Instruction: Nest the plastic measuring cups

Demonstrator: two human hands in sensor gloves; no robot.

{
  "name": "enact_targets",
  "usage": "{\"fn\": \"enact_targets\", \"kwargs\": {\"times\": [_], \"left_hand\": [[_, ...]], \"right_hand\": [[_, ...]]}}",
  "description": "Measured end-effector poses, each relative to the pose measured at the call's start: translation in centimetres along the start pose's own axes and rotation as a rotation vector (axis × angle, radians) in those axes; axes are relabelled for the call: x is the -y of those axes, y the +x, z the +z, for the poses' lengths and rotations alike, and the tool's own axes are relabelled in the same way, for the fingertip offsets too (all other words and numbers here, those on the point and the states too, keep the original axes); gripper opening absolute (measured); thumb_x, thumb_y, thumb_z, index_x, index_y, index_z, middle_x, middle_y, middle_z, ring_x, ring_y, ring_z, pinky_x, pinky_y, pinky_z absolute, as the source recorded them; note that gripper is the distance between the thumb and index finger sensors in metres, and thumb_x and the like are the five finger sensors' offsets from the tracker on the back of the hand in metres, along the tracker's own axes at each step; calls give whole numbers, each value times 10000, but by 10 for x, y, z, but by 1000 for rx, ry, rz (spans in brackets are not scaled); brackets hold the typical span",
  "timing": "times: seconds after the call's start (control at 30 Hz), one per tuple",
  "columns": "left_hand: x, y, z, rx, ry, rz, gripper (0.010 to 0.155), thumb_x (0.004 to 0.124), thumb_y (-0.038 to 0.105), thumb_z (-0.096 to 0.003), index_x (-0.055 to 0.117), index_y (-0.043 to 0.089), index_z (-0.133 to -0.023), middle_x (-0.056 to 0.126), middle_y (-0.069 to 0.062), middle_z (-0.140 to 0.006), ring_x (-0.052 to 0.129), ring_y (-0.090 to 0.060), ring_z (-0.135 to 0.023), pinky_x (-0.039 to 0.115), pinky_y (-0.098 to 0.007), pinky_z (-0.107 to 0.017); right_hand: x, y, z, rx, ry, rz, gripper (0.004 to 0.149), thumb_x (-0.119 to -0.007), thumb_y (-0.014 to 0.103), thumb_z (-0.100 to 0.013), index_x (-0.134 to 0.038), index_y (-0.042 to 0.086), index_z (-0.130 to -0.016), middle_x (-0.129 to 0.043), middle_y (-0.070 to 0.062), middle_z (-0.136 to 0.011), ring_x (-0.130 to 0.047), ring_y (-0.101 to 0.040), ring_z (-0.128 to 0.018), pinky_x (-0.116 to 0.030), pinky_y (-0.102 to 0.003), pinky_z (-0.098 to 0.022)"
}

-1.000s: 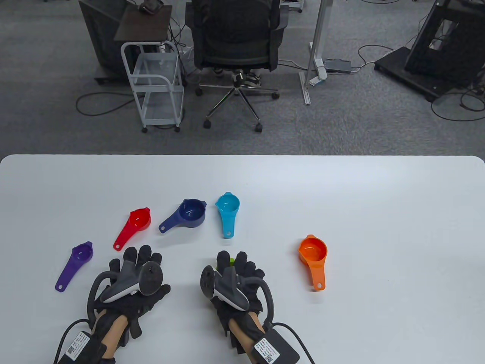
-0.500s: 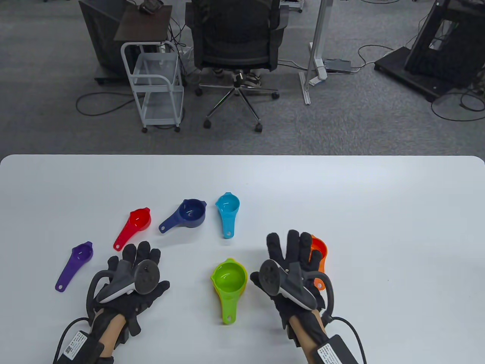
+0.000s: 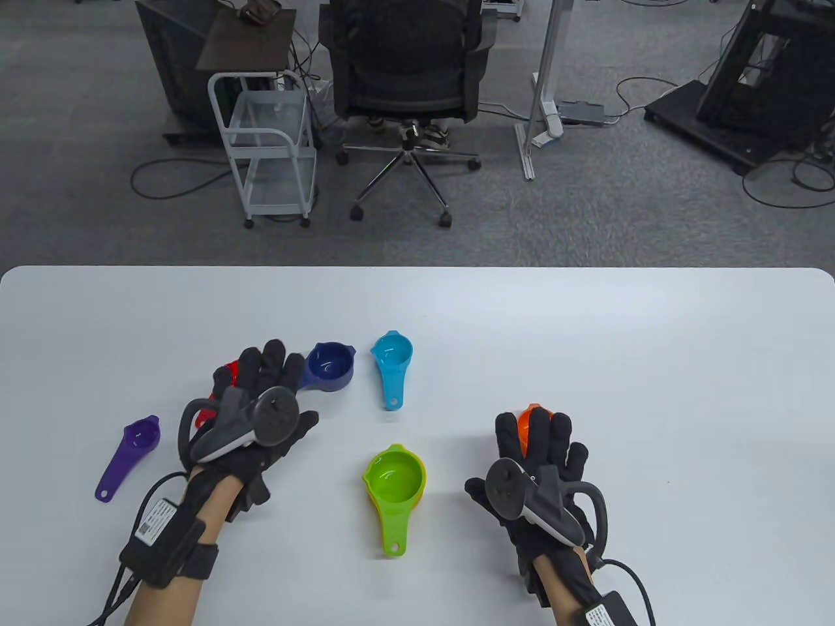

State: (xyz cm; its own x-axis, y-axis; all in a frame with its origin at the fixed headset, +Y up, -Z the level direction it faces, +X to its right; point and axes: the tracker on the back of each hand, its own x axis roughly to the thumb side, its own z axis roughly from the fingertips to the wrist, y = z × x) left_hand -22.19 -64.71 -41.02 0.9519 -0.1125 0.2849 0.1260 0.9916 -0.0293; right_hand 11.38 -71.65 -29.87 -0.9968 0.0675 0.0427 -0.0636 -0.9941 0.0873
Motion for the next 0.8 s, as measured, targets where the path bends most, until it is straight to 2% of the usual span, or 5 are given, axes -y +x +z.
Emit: {"fn": "enact_targets", "kwargs": {"times": [0.1,0.4,0.5,0.57,0.8], "left_hand": [[1,16,-38,-26,-26,-128,876,648,678,-513,226,300,-1182,132,-110,-1235,341,-565,-1135,311,-752,-742],[50,14,-120,-18,-316,30,828,737,657,-509,207,491,-1123,48,-65,-1211,263,-591,-1117,318,-769,-738],[63,11,-125,-52,-391,26,841,768,576,-536,172,475,-1121,180,-127,-1259,516,-533,-1129,407,-734,-768],[61,12,-125,-51,-306,5,833,808,559,-521,280,421,-1150,397,-199,-1260,729,-474,-1025,504,-699,-754],[21,25,-81,-19,-195,70,946,738,706,-515,240,274,-1194,442,-306,-1068,625,-472,-891,428,-749,-691]], "right_hand": [[-1,-5,4,-9,3,-26,962,-437,691,-474,21,153,-1126,68,-400,-1134,36,-642,-952,-160,-808,-667],[-3,-22,8,-23,41,-158,967,-446,681,-484,10,120,-1126,51,-414,-1128,16,-656,-946,-176,-808,-665],[-3,-23,8,-27,47,-157,969,-446,680,-486,6,110,-1126,42,-416,-1130,2,-660,-949,-182,-808,-664],[-3,-23,8,-28,55,-157,971,-446,679,-487,7,104,-1125,40,-419,-1129,-6,-662,-950,-184,-808,-664],[-3,-22,8,-32,60,-150,979,-451,674,-498,6,76,-1124,31,-424,-1128,-19,-667,-951,-189,-808,-662]]}}
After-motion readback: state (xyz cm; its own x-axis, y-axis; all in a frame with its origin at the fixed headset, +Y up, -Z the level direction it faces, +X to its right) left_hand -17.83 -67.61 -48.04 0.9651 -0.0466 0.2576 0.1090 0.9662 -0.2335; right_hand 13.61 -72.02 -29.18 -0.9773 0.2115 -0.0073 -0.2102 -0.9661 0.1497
